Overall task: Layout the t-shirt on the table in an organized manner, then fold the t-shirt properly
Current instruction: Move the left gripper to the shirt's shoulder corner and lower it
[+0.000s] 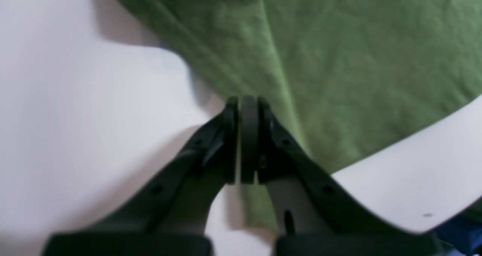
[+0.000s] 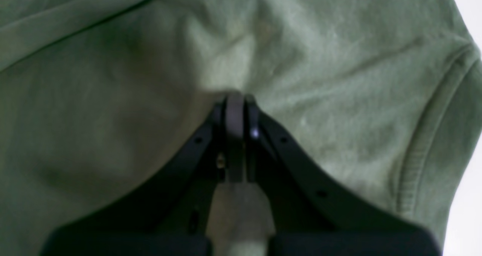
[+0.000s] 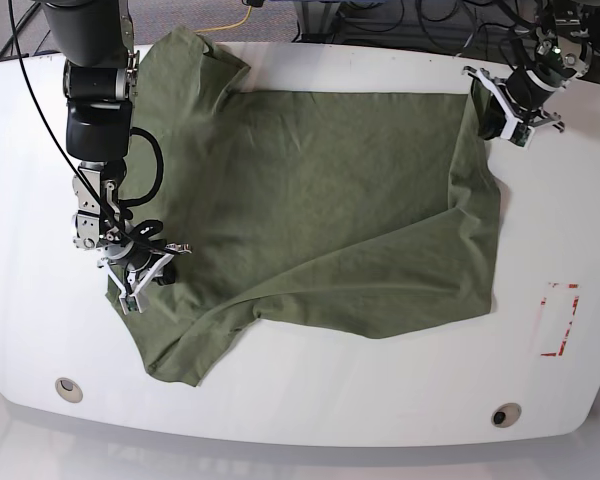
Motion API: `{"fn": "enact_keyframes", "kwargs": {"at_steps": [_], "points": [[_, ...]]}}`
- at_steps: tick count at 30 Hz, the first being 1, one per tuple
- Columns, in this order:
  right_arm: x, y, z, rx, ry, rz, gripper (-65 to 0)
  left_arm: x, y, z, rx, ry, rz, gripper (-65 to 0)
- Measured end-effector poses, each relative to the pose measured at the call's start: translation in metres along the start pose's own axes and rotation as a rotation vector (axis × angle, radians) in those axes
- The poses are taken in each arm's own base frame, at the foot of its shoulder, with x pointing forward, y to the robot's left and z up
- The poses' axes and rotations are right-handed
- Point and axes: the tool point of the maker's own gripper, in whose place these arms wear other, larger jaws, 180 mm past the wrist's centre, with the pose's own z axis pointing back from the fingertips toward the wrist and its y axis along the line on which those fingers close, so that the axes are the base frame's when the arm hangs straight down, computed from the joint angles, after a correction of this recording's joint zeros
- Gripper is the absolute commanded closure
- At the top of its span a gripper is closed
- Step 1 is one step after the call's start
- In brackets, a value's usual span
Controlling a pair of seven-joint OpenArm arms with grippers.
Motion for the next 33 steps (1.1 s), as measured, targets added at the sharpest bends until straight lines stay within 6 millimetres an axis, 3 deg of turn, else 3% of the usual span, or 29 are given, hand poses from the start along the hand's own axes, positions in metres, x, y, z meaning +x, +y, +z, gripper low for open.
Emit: {"fn": "enact_keyframes", "kwargs": {"at_steps": [4,13,20,26,33], "points": [[0.0,0.0,0.0,0.001,-0.001,0.0,-0.6,0.001,-0.007,0.006,-0.009,-0.001,-0.01,0.0],[0.0,0.0,0.0,0.0,-0.001,0.0,-0.6,0.011,-0.043,0.008,-0.141,-0.046,-0.019,0.0],[0.0,0.0,0.0,0.001,0.0,0.0,-0.6,0.008,-0.044,0.007,-0.142,-0.044,-0.003,0.0],[0.0,0.0,0.0,0.001,0.0,0.0,-0.6,-0.015,-0.041,-0.006,-0.149,0.0,0.056,0.0],[0.0,0.0,0.0,0.001,-0.001,0.0,-0.6,-0.012,-0.038,-0.014,-0.153,-0.022,0.089,0.0]]}}
